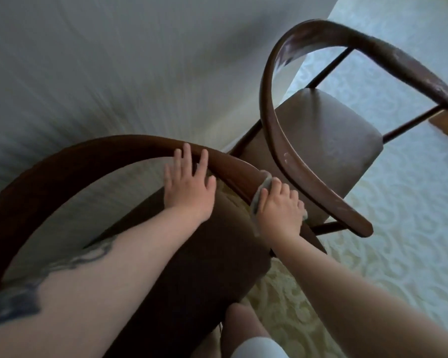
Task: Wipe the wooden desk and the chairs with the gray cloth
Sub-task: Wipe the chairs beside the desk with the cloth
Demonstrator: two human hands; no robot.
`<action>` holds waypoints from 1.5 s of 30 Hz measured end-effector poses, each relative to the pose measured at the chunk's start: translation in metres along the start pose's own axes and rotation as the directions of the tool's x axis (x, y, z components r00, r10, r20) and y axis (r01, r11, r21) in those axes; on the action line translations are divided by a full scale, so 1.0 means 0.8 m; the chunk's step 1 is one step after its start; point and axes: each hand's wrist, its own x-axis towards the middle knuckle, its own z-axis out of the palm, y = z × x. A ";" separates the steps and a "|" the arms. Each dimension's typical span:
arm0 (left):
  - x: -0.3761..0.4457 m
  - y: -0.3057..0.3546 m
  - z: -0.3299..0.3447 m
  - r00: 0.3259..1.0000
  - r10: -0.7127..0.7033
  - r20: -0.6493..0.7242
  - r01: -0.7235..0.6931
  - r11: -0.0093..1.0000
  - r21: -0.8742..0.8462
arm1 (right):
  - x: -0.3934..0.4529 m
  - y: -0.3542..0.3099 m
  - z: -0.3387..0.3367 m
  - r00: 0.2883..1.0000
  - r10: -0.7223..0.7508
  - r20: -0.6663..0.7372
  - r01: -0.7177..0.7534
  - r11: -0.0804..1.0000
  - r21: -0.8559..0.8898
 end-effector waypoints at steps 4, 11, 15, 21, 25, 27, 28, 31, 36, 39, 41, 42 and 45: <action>-0.025 0.093 0.032 0.989 0.121 0.084 -0.115 0.991 -0.068 | -0.051 0.061 -0.003 0.996 -0.087 -0.012 0.087 0.996 -0.010; -0.044 0.181 0.066 0.991 -0.047 0.129 0.081 0.960 -0.268 | -0.075 0.096 -0.003 0.998 -0.043 0.046 0.047 0.994 -0.102; -0.038 0.216 0.077 0.969 -0.214 0.120 0.241 0.921 -0.305 | -0.069 0.106 -0.004 0.982 -0.134 0.134 0.151 0.980 -0.129; -0.038 0.219 0.092 0.968 -0.249 0.034 0.249 0.935 -0.254 | -0.043 0.135 -0.014 0.914 -0.308 0.265 0.282 0.950 0.132; -0.033 0.218 0.092 0.958 -0.278 0.064 0.286 0.932 -0.225 | -0.053 0.171 -0.034 0.874 -0.263 0.408 0.209 0.962 0.173; -0.029 0.219 0.090 0.950 -0.297 0.096 0.311 0.930 -0.195 | -0.064 0.194 -0.045 0.841 -0.241 0.485 0.145 0.963 0.226; -0.028 0.220 0.089 0.946 -0.306 0.110 0.322 0.930 -0.179 | -0.068 0.204 -0.053 0.837 -0.247 0.488 0.120 0.954 0.276; -0.034 0.225 0.083 0.931 -0.342 0.131 0.358 0.926 -0.124 | -0.065 0.231 -0.090 0.857 -0.305 0.416 0.133 0.910 0.392; -0.101 0.271 0.099 0.888 -0.432 0.160 0.457 0.867 -0.197 | -0.057 0.269 -0.156 0.800 -0.499 0.333 0.331 0.831 0.448; -0.122 0.293 0.106 0.841 -0.485 0.240 0.535 0.814 -0.227 | -0.061 0.294 -0.169 0.832 -0.475 0.288 0.302 0.822 0.483; -0.125 0.296 0.102 0.808 -0.495 0.320 0.574 0.785 -0.234 | -0.061 0.309 -0.172 0.872 -0.414 0.260 0.247 0.832 0.496; -0.123 0.295 0.099 0.796 -0.490 0.355 0.584 0.775 -0.241 | -0.056 0.314 -0.174 0.889 -0.379 0.256 0.211 0.836 0.506; -0.117 0.292 0.094 0.778 -0.449 0.439 0.595 0.750 -0.288 | -0.029 0.324 -0.187 0.896 -0.297 0.331 0.084 0.843 0.531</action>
